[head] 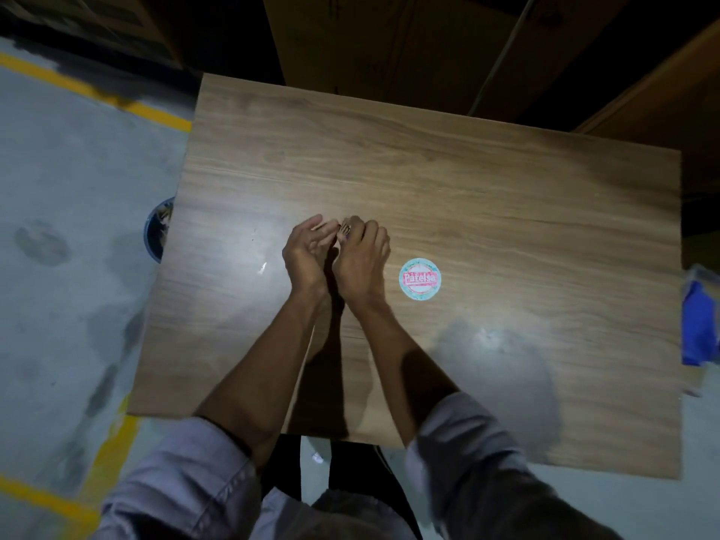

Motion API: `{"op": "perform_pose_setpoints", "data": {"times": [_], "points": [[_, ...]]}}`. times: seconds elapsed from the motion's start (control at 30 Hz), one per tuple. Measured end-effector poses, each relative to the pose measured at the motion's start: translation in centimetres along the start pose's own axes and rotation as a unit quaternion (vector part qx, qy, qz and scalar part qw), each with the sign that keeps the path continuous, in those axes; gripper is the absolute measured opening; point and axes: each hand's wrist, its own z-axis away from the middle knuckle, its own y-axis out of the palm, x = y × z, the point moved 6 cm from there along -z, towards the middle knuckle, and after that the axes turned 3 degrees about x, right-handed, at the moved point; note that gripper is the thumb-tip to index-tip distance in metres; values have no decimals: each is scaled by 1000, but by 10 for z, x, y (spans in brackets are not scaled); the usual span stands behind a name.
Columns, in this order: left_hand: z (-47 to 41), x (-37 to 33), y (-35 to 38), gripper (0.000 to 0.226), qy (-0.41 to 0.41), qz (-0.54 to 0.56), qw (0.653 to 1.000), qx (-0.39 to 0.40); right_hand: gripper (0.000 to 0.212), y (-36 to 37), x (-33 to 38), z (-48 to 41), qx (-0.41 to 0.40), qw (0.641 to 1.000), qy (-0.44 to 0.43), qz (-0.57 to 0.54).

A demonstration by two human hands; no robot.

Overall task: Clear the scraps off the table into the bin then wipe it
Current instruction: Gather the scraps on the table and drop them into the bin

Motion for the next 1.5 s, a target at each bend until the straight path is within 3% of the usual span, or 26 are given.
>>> {"op": "perform_pose_setpoints", "data": {"times": [0.07,0.1,0.13,0.23,0.27,0.33,0.4,0.53,0.6,0.7,0.77,0.83,0.93,0.97,1.0,1.07,1.17,1.23,1.3,1.37,1.5], "points": [[18,-5,-2,26,-7,-10,1000,18,27,-11,12,13,20,992,54,-115],[27,-9,-5,27,-15,-7,1000,19,25,-15,16,17,41,971,99,-215],[34,-12,-7,29,-25,12,999,20,24,-17,20,23,77,923,175,-334],[53,-18,-12,27,-88,85,992,21,13,-14,44,42,117,699,356,-610],[58,-18,-14,25,-104,96,990,24,12,-14,51,48,119,651,380,-646],[64,-20,-18,19,-122,102,987,28,21,-17,61,60,120,603,397,-682],[68,-25,-21,14,-122,111,986,39,23,-23,69,71,124,567,389,-715],[64,-33,-34,14,-95,54,993,39,20,-36,90,86,178,605,346,-695],[68,-35,-38,20,-106,33,993,45,22,-47,97,91,166,610,322,-705],[75,-37,-39,25,-128,47,989,63,15,-63,100,100,146,659,284,-681],[85,-41,-35,23,-126,52,988,68,14,-62,98,106,119,659,283,-686],[93,-41,-35,15,-116,49,991,32,15,-63,90,110,85,606,331,-718],[93,-30,-54,15,-49,-12,998,-46,20,-64,67,109,59,422,422,-800],[91,-24,-64,19,1,-90,994,-63,22,-66,53,108,49,392,434,-810],[88,-19,-72,20,60,-202,975,-74,23,-65,39,109,39,378,444,-812],[81,-2,-78,27,161,-405,899,-40,24,-64,15,116,29,358,459,-813],[69,31,-76,77,238,-577,781,17,24,-56,-11,132,11,335,481,-810],[68,45,-60,78,309,-657,684,65,25,-48,-20,141,6,327,486,-810],[67,55,-46,65,377,-692,605,109,25,-38,-29,150,9,320,489,-811],[64,53,-42,50,401,-694,587,114,24,-29,-40,158,8,333,501,-799],[64,52,-45,47,394,-726,553,109,25,-33,-51,160,16,359,504,-785]]}}
